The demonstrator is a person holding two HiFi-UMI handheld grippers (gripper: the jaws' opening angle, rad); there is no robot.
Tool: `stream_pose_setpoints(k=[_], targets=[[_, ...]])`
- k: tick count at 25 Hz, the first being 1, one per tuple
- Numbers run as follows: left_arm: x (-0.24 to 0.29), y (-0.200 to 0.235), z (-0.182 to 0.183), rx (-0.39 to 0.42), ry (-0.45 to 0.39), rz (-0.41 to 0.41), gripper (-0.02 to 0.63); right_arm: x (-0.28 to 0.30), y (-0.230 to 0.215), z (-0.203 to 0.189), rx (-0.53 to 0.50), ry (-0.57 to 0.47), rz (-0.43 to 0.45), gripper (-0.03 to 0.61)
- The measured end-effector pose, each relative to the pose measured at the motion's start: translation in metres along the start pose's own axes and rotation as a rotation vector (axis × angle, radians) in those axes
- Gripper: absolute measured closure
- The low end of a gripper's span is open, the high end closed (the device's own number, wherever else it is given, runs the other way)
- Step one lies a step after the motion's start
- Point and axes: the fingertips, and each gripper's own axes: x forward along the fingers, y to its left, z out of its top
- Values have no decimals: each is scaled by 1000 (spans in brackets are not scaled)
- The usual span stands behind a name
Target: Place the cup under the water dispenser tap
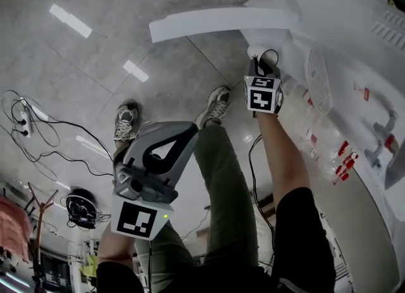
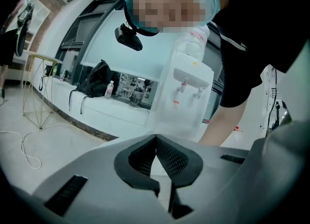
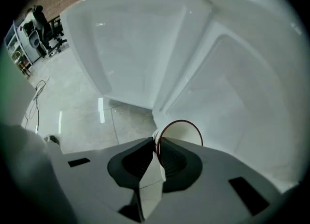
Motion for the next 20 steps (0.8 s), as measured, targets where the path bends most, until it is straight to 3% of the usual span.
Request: stream_pose_setpoints(k=[7, 11, 16, 20], targets=[[-35, -18, 60, 73, 39, -101, 595, -108, 55, -18, 84, -6, 96, 512], [-53, -28, 99, 118, 42, -132, 595, -175, 65, -11, 58, -50, 127, 512], [-73, -39, 142, 130, 37, -120, 595, -260, 51, 12, 3, -117, 144, 512], [-83, -52, 178, 127, 15, -98, 595, -317, 18, 38, -32, -166, 105, 512]])
